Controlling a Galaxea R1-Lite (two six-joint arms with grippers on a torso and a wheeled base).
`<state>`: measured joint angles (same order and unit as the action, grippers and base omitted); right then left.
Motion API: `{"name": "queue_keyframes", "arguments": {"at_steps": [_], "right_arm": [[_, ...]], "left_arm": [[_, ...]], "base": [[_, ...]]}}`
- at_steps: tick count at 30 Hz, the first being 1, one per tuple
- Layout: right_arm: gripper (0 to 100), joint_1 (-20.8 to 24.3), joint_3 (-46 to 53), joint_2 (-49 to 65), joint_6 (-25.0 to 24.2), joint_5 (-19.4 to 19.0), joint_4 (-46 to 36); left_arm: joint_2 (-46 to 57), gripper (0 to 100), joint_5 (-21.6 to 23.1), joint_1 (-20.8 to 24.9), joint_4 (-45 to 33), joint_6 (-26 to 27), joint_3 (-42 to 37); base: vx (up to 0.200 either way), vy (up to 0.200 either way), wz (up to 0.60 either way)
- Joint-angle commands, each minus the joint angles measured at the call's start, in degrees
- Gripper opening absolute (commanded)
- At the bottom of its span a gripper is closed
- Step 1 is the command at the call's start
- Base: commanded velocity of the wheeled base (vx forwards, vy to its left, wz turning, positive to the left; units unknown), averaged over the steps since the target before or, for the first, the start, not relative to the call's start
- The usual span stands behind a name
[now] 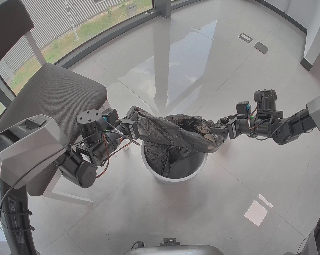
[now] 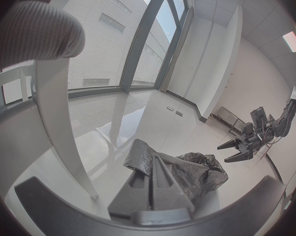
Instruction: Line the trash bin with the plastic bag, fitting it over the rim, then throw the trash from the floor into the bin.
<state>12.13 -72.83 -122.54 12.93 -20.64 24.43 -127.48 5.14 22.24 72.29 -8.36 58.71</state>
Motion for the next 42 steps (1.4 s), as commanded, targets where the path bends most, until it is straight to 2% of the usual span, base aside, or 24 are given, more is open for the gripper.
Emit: {"name": "queue_keyframes", "arguments": {"at_steps": [1, 4, 5, 13, 14, 29, 36, 42], "right_arm": [[100, 4.04, 0.84, 1.34, 0.07, -0.02, 0.27], [100, 6.59, 0.76, 0.90, 0.25, -0.02, 0.44], [100, 8.88, 0.76, 0.55, 0.51, -0.02, 0.71], [100, 11.86, 2.60, -0.42, 3.24, -0.02, 0.79], [100, 12.22, 2.69, -0.59, 3.33, 0.07, 0.88], [100, 12.22, 0.76, -3.32, 3.68, 0.16, 0.88], [100, 11.78, -3.73, -7.01, 5.08, -0.02, 0.36], [100, 11.95, -3.64, -6.92, 6.84, 0.07, -2.19]], "left_arm": [[0.12, 0, -0.31, -0.09, 1.01, -0.07, -1.05], [0.12, 0, -0.31, -0.09, 2.33, 0.01, -1.84], [0.39, 0, -0.31, -0.09, 2.68, 0.01, -2.37], [0.65, 0, -0.22, -0.70, 6.20, 0.28, -6.06], [0.48, 100, -0.13, -0.79, 7.60, 0.28, -7.38], [1.79, 100, 0.04, -1.23, 9.01, 0.01, -9.14], [4.69, 100, -0.31, -1.23, 9.18, -0.07, -10.63], [6.54, 100, -0.13, -1.23, 9.45, 0.01, -11.60]], "base": [[0.000, 0.000, 0.00], [0.000, 0.000, 0.00], [0.000, 0.000, 0.00], [0.000, 0.000, 0.00], [0.000, 0.000, 0.00], [0.000, 0.000, 0.00], [0.000, 0.000, 0.00], [0.000, 0.000, 0.00]]}}
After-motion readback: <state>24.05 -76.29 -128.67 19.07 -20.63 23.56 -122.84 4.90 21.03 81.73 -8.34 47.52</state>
